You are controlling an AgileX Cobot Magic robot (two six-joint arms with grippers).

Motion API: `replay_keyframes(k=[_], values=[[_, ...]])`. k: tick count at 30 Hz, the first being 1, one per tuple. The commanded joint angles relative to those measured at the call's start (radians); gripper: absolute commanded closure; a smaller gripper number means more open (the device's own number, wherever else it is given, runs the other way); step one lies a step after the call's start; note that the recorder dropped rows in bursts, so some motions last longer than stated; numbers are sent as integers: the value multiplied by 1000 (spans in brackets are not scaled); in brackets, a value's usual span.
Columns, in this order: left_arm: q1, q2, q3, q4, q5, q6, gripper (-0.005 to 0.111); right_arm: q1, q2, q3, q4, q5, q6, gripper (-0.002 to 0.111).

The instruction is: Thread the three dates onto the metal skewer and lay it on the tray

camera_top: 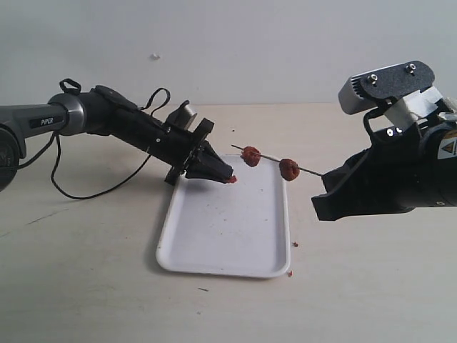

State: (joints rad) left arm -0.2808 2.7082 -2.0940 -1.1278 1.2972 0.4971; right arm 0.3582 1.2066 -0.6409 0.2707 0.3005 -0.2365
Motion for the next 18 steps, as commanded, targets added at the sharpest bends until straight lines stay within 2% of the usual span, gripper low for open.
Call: replay_keyframes(k=[1, 18], values=[[-10, 148, 45, 176, -76, 0, 107, -3, 2, 0, 3, -19, 3, 108], [-10, 165, 45, 174, -76, 0, 107, -3, 2, 0, 3, -19, 3, 108]])
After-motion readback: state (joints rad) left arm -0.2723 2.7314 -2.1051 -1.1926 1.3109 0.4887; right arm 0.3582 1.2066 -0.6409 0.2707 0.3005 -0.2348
